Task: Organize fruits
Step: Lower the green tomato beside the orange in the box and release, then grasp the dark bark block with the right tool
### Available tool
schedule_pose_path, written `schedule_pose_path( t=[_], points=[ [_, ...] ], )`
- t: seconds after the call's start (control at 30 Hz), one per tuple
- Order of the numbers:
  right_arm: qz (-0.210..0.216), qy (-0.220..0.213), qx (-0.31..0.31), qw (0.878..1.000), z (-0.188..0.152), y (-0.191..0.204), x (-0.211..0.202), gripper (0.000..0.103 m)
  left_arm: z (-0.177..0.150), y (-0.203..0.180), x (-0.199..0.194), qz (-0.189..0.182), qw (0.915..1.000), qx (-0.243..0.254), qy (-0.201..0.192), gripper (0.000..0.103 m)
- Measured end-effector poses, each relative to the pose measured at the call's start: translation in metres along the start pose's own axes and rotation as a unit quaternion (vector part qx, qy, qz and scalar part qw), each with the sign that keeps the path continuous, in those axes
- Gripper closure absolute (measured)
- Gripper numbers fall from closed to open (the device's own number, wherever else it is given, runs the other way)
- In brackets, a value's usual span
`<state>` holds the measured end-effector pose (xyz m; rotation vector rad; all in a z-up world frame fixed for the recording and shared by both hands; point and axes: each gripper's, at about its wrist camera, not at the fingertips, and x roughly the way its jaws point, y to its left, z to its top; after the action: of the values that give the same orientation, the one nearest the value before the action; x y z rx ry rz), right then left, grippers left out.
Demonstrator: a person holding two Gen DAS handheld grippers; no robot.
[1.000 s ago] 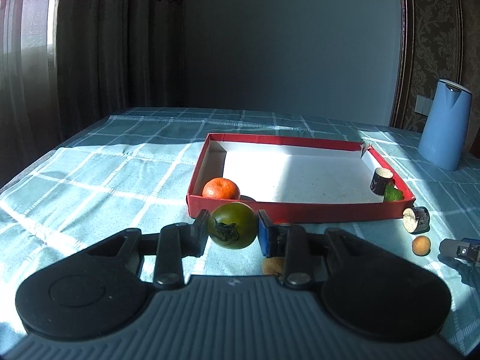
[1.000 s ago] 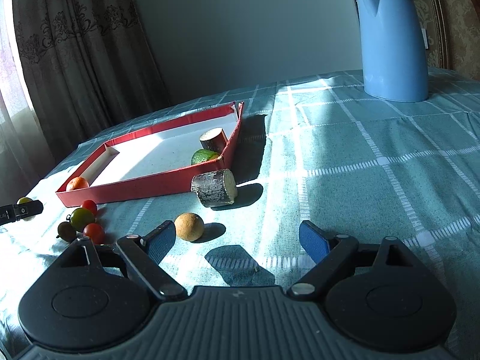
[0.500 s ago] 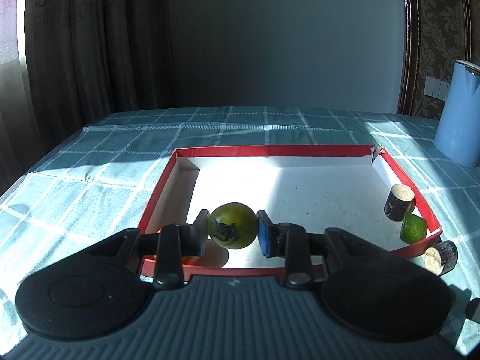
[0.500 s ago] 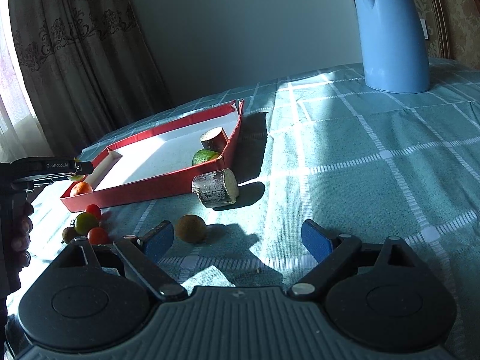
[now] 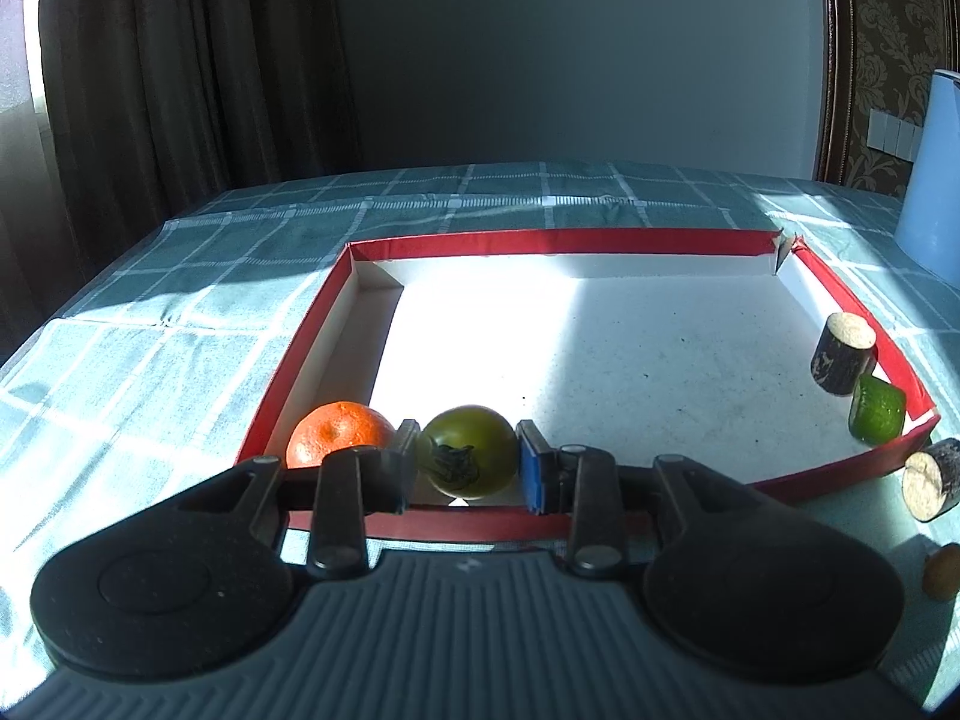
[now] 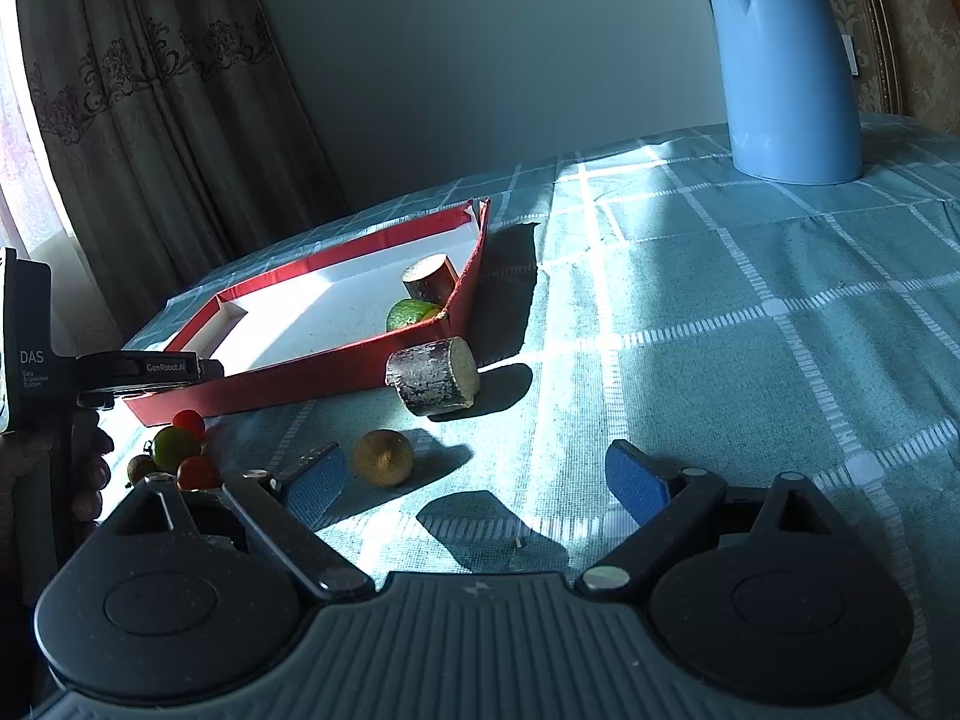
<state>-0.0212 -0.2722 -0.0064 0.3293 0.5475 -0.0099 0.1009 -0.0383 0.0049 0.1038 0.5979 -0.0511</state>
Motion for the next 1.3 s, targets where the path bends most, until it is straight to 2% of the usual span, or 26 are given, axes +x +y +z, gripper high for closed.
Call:
schedule_pose_path(
  t=[0.17, 0.33, 0.4, 0.53, 0.63, 0.7, 0.87, 1.03, 1.13, 1.3],
  points=[
    [0.001, 0.0, 0.002, 1.0, 0.0, -0.001, 0.001, 0.008, -0.004, 0.006, -0.004, 0.016, 0.9998, -0.006, -0.007, 0.07],
    [0.003, 0.0, 0.003, 1.0, 0.0, -0.001, 0.001, 0.008, -0.006, 0.011, -0.015, 0.0, 0.9997, -0.01, -0.021, 0.068],
    [0.004, 0.0, 0.004, 1.0, 0.0, -0.002, 0.001, 0.008, -0.01, 0.009, -0.027, -0.003, 0.9993, -0.004, -0.037, 0.048],
    [0.006, 0.0, 0.007, 1.0, 0.0, -0.003, 0.002, 0.008, -0.018, 0.012, -0.047, 0.004, 0.9984, 0.0, -0.056, 0.043],
    [0.007, 0.0, 0.007, 1.0, 0.0, -0.003, 0.002, 0.007, -0.027, 0.022, -0.06, 0.007, 0.9979, -0.014, -0.062, 0.025],
    [0.007, 0.0, 0.007, 1.0, 0.0, -0.003, 0.002, 0.007, -0.036, 0.035, -0.073, 0.003, 0.9968, -0.03, -0.074, 0.009],
    [0.009, -0.005, 0.004, 1.0, 0.0, -0.002, 0.0, 0.007, -0.052, 0.068, -0.086, 0.022, 0.9931, -0.066, -0.095, 0.005],
    [0.027, -0.017, -0.001, 0.999, 0.0, -0.001, -0.004, 0.007, -0.057, 0.087, -0.08, 0.01, 0.9909, -0.108, -0.079, 0.004],
    [0.018, -0.037, -0.026, 0.999, 0.005, 0.008, -0.005, 0.007, -0.058, 0.091, -0.078, 0.009, 0.9904, -0.118, -0.072, 0.003],
    [-0.022, -0.03, -0.097, 0.995, 0.022, 0.037, 0.014, 0.008, -0.058, 0.089, -0.077, 0.01, 0.9907, -0.112, -0.076, 0.0]
  ],
)
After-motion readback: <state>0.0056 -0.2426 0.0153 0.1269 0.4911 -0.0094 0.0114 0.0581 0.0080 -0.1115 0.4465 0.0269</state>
